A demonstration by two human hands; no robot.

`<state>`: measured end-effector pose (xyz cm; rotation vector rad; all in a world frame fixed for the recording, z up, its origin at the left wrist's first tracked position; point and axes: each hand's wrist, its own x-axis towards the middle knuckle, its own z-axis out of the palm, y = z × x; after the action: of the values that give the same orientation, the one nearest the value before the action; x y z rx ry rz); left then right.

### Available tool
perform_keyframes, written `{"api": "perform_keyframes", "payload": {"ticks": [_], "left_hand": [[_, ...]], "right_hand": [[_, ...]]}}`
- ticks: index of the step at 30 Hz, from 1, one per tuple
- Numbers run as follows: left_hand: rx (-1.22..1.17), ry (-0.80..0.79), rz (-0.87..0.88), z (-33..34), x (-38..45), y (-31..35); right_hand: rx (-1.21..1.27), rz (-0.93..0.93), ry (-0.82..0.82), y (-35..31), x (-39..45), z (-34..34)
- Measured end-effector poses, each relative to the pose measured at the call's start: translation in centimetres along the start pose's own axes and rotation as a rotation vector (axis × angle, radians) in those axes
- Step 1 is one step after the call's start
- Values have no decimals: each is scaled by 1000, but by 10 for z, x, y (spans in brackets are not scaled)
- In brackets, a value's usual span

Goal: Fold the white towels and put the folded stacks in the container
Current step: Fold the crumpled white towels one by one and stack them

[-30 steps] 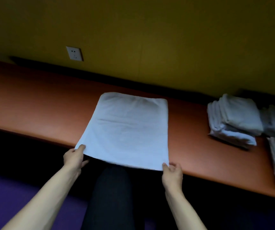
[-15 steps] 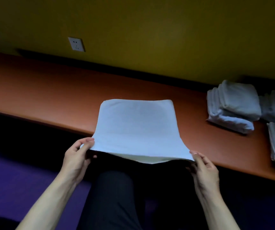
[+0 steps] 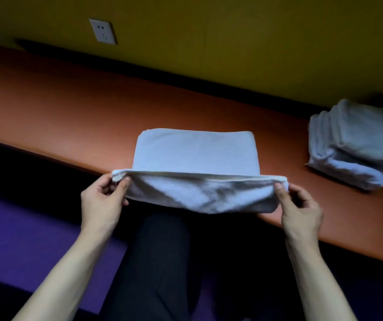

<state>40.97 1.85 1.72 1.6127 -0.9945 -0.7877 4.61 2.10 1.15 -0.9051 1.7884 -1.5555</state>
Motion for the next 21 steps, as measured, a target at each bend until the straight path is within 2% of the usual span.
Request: {"api": "perform_keyframes", "payload": {"ticks": [5,11,16,19,21], "left_hand": [[69,94,-24,27,44,8],[121,79,-123,60,127,14],[179,105,-134,84,159,6],[185,13,-88,91,157,-8],[372,-135,72,93,143,-19]], "right_hand": [[-95,-64,-49,8,56,35],[-175,-109,-22,11,123,83],[-242,-113,-40,17,161,116],[-356,-57,-73,26,169,126],[-445,-27,-97,33,163,122]]}}
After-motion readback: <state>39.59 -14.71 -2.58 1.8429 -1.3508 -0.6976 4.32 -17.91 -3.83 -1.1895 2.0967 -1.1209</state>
